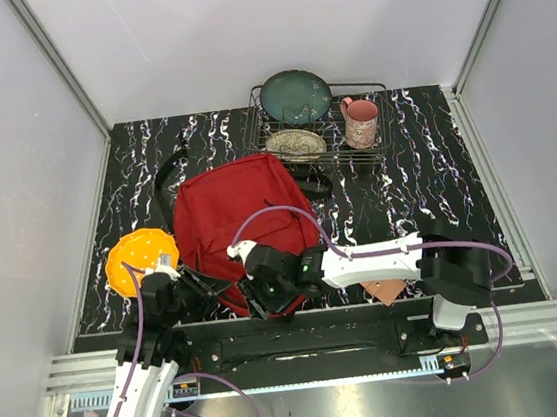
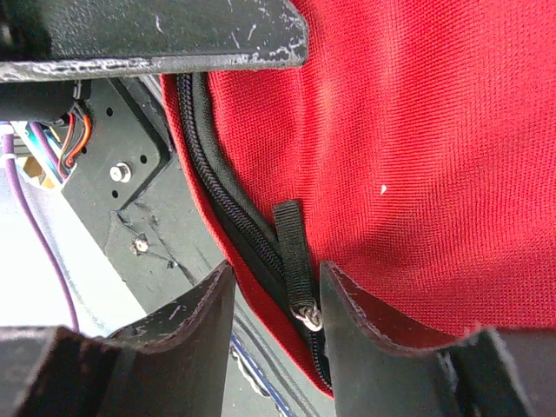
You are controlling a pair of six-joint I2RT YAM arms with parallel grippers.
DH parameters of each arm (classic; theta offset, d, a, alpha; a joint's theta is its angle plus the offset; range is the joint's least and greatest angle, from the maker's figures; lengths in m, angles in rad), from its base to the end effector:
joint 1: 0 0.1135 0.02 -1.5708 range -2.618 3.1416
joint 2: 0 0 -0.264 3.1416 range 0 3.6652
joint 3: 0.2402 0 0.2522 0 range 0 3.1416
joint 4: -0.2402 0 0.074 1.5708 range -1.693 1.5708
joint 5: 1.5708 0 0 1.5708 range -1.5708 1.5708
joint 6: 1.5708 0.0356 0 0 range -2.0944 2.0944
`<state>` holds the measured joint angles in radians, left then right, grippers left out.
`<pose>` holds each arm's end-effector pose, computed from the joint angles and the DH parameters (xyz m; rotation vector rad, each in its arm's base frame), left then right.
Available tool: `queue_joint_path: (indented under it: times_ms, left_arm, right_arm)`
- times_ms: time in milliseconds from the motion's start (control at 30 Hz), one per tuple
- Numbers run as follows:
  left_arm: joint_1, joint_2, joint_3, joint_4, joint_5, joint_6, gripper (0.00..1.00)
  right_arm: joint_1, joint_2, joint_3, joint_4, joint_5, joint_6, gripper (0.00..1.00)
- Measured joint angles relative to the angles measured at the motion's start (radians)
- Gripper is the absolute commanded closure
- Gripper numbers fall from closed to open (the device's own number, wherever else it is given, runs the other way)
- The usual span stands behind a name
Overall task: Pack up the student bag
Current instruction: Zip the student bag at the center of the board.
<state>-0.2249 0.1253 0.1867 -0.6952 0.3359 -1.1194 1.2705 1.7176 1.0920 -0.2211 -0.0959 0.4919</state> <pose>0.0808 -0.0305 0.1577 -0.8481 2.2421 -1.0695 0.1047 0.3495 0.1979 -1.0402 2.4100 0.8470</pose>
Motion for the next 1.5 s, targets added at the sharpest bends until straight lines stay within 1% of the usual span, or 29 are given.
queue_joint_path:
  times_ms: [33,67,167,267,300,333,400,433,567,633,833,1067,1267,1300,1400,1433,1500]
  left_arm:
    - [0.0,-0.001,0.0,0.0,0.0,0.0,0.63]
    - [0.0,-0.001,0.0,0.0,0.0,0.0,0.63]
    - [0.0,-0.001,0.0,0.0,0.0,0.0,0.63]
    - [0.0,-0.001,0.0,0.0,0.0,-0.001,0.66]
    - [0.0,-0.001,0.0,0.0,0.0,-0.001,0.69]
    - [0.0,-0.001,0.0,0.0,0.0,-0.001,0.75]
    - [0.0,-0.001,0.0,0.0,-0.001,-0.003,0.83]
    - [0.0,-0.002,0.0,-0.001,-0.001,-0.006,0.89]
    - [0.0,-0.009,-0.001,-0.004,-0.002,-0.006,0.97]
    - [0.0,-0.016,-0.001,-0.005,-0.002,-0.007,1.0]
    - [0.0,-0.053,-0.003,-0.007,-0.002,-0.008,1.0]
    - [0.0,-0.103,-0.015,0.003,-0.001,-0.031,1.0]
    - [0.0,-0.107,-0.016,0.01,-0.002,-0.042,1.0]
    - [0.0,-0.108,-0.016,0.01,-0.002,-0.043,1.0]
    - [0.0,-0.111,-0.016,0.01,-0.001,-0.044,1.0]
    - [0.0,-0.111,-0.016,0.011,-0.001,-0.045,1.0]
    - [0.0,-0.111,-0.016,0.013,-0.001,-0.045,1.0]
  right_arm:
    - [0.0,0.0,0.0,0.0,0.0,0.0,0.5]
    - [0.0,-0.001,0.0,0.0,0.0,-0.001,0.46]
    - [0.0,-0.02,-0.008,0.001,0.001,-0.001,0.41]
    - [0.0,-0.085,-0.031,-0.006,0.013,-0.002,0.38]
    - [0.0,-0.117,-0.033,-0.01,0.026,-0.002,0.37]
    - [0.0,-0.145,-0.033,-0.007,0.038,-0.002,0.38]
    - [-0.001,-0.192,-0.033,-0.003,0.069,-0.002,0.39]
    - [-0.004,-0.208,-0.032,0.001,0.084,-0.002,0.4]
    - [-0.021,-0.201,-0.032,0.011,0.107,0.001,0.43]
    - [-0.028,-0.177,-0.032,0.01,0.107,0.002,0.45]
    - [-0.03,-0.098,-0.038,0.01,0.084,0.005,0.45]
    - [-0.029,-0.072,-0.059,0.03,0.016,0.01,0.45]
    - [-0.023,-0.044,-0.06,0.064,-0.015,0.01,0.43]
    - [-0.021,-0.042,-0.06,0.068,-0.018,0.01,0.45]
    - [-0.018,-0.023,-0.059,0.081,-0.018,0.012,0.47]
    - [-0.017,-0.014,-0.058,0.086,-0.016,0.013,0.53]
    - [-0.016,0.001,-0.058,0.097,-0.008,0.015,0.59]
